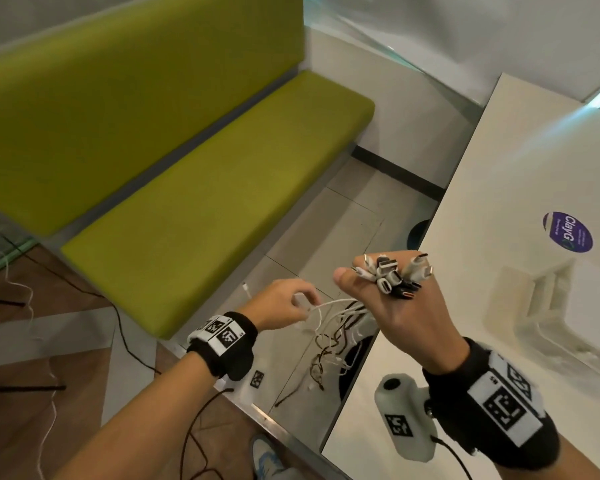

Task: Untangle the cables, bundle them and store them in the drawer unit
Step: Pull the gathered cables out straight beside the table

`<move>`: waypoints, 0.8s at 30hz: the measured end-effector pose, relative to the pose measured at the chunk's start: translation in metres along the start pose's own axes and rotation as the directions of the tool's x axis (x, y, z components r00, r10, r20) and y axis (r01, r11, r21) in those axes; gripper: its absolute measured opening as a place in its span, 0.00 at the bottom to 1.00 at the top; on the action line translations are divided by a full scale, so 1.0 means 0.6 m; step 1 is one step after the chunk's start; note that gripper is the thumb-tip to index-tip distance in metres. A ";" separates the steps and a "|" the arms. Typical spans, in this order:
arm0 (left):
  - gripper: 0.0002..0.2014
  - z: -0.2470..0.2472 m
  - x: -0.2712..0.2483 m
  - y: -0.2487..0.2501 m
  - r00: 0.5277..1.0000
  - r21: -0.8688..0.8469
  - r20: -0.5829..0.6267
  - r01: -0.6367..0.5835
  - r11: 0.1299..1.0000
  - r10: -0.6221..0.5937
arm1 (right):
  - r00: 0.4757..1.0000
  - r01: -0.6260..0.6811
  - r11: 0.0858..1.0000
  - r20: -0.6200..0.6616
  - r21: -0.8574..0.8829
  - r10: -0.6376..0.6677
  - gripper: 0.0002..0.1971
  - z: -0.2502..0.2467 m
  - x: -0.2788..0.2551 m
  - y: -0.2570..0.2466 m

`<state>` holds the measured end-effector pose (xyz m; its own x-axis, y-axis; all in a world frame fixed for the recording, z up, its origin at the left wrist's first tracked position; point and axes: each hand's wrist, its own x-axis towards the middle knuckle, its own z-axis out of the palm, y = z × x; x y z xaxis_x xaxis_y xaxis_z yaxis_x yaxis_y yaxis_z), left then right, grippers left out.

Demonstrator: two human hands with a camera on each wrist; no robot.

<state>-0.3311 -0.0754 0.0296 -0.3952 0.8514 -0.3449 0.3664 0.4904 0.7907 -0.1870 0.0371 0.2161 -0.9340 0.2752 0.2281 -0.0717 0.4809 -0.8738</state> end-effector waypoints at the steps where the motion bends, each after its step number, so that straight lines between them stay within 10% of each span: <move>1: 0.15 0.005 -0.003 0.020 0.994 -0.070 0.095 -0.041 0.997 0.048 | 1.000 -0.002 1.000 -0.002 0.010 0.002 0.23 0.002 0.000 -0.001; 5: 0.05 0.049 0.007 0.037 0.936 -0.003 0.336 -0.113 0.994 0.107 | 1.000 0.004 0.999 -0.013 0.050 -0.004 0.21 0.002 -0.001 -0.009; 8: 0.17 0.093 0.022 0.025 0.916 0.037 0.394 -0.093 0.995 0.071 | 1.000 0.010 0.999 -0.005 0.052 -0.009 0.22 -0.002 0.002 -0.016; 18: 0.10 0.117 0.060 -0.038 0.974 0.284 0.108 0.164 0.945 -0.201 | 0.999 0.023 0.998 0.027 0.061 -0.025 0.25 -0.005 0.017 -0.016; 24: 0.10 0.104 0.018 -0.161 0.862 0.316 0.110 0.441 0.840 -0.494 | 0.994 0.099 0.990 0.043 0.096 -0.104 0.26 -0.026 0.011 -0.037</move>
<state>-0.3180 -0.1018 -0.0821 -0.4287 0.5126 -0.7440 0.3995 0.8461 0.3527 -0.1863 0.0411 0.2437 -0.9356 0.1878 0.2990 -0.1975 0.4235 -0.8841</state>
